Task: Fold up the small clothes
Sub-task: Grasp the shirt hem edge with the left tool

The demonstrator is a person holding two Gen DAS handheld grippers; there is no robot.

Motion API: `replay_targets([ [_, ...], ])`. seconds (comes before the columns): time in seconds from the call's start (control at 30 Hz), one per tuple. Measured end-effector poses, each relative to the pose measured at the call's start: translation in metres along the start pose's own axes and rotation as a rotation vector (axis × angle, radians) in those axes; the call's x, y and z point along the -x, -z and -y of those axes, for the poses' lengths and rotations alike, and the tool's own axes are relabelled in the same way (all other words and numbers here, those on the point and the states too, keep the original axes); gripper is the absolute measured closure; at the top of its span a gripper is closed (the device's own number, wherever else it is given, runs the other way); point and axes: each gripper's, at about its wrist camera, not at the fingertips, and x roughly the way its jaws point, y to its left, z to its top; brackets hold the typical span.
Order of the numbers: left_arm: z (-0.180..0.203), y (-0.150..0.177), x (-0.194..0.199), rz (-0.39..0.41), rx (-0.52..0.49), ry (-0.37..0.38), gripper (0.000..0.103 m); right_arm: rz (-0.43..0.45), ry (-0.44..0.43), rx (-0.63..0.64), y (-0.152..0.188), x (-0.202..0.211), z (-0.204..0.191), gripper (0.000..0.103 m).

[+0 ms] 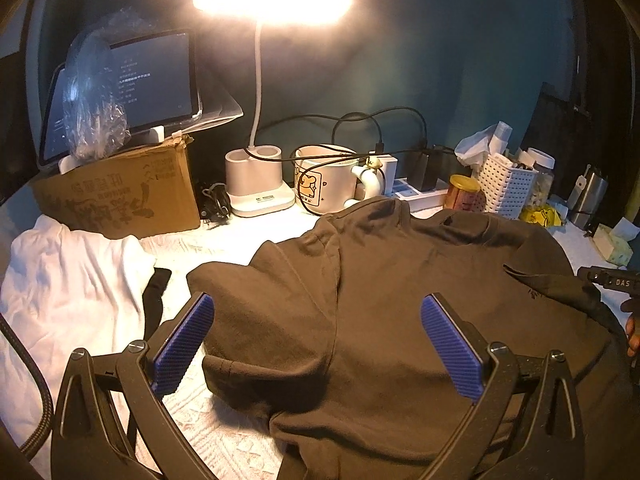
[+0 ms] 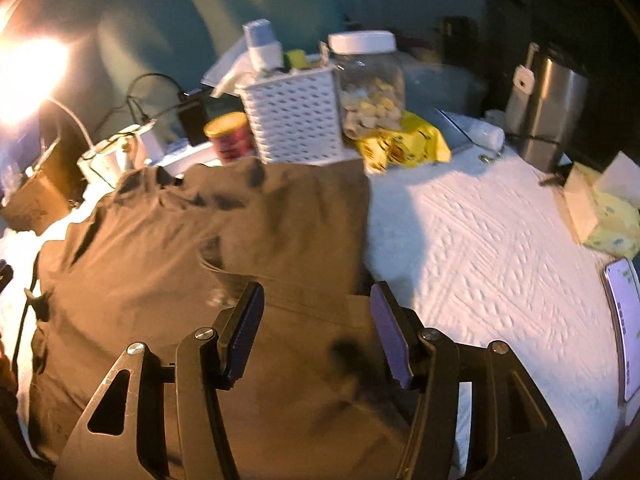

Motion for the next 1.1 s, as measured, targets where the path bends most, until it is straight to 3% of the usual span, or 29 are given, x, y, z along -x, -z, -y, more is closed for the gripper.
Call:
replay_targets([
  [0.17, -0.001, 0.002, 0.000, -0.021, 0.005, -0.013, 0.001, -0.034, -0.026, -0.035, 0.010, -0.010, 0.014, 0.044],
  [0.3, -0.002, 0.003, -0.002, -0.033, -0.001, -0.021, 0.001, -0.046, -0.119, -0.005, 0.017, -0.011, 0.004, 0.044],
  [0.37, -0.003, 0.004, -0.001, -0.035, -0.008, -0.031, 0.001, -0.066, -0.213, -0.003, 0.021, -0.013, -0.001, 0.044],
  [0.53, -0.014, 0.007, -0.001, -0.039, -0.011, -0.044, 0.001, -0.088, -0.236, 0.023, 0.034, -0.008, -0.017, 0.044],
  [0.87, -0.049, 0.009, -0.005, -0.032, -0.032, -0.035, 0.001, -0.104, -0.166, 0.082, 0.062, 0.021, -0.046, 0.044],
  [1.03, -0.066, 0.003, -0.024, -0.045, -0.063, 0.019, 0.001, -0.064, -0.118, 0.079, 0.063, 0.038, -0.055, 0.044],
  [1.1, -0.070, 0.001, -0.036, -0.057, -0.073, 0.008, 0.001, -0.048, -0.111, 0.071, 0.062, 0.044, -0.059, 0.044],
])
